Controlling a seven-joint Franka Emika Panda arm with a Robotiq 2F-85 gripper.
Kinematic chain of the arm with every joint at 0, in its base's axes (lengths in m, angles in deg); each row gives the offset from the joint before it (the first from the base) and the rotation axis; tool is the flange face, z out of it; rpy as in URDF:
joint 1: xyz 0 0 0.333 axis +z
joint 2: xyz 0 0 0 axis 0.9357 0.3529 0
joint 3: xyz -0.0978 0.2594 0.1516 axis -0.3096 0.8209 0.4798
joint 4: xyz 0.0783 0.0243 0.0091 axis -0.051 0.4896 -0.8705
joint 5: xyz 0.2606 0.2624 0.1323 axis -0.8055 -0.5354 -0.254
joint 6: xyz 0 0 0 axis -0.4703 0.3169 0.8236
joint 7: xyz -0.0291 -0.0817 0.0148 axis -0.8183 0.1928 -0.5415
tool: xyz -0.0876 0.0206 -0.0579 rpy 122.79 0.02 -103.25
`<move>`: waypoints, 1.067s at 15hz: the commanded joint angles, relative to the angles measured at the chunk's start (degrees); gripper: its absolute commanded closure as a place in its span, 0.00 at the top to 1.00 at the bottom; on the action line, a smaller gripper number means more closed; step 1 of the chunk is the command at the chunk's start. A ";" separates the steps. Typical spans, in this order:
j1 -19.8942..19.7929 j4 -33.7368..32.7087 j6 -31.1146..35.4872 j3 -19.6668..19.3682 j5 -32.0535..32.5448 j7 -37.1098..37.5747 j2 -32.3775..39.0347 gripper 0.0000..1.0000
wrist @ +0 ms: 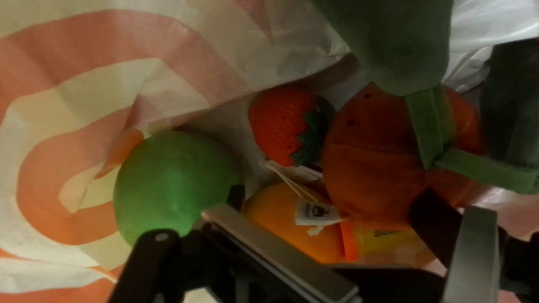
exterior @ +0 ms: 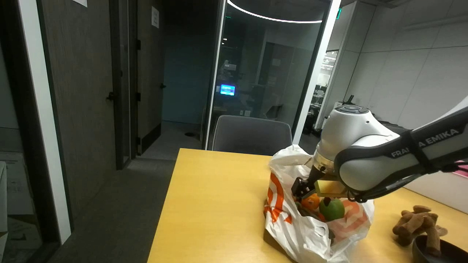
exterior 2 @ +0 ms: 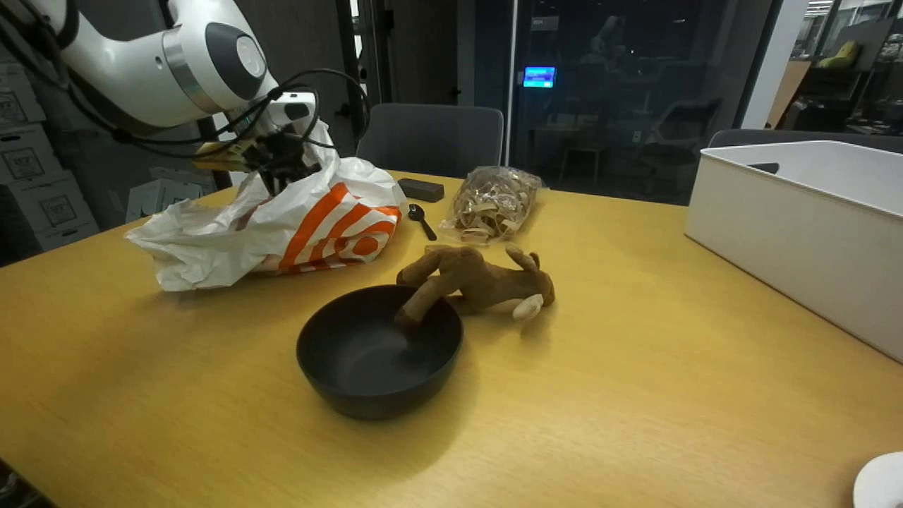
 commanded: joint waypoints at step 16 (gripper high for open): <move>-0.77 -2.77 -4.33 2.45 -15.23 -18.89 0.97 0.13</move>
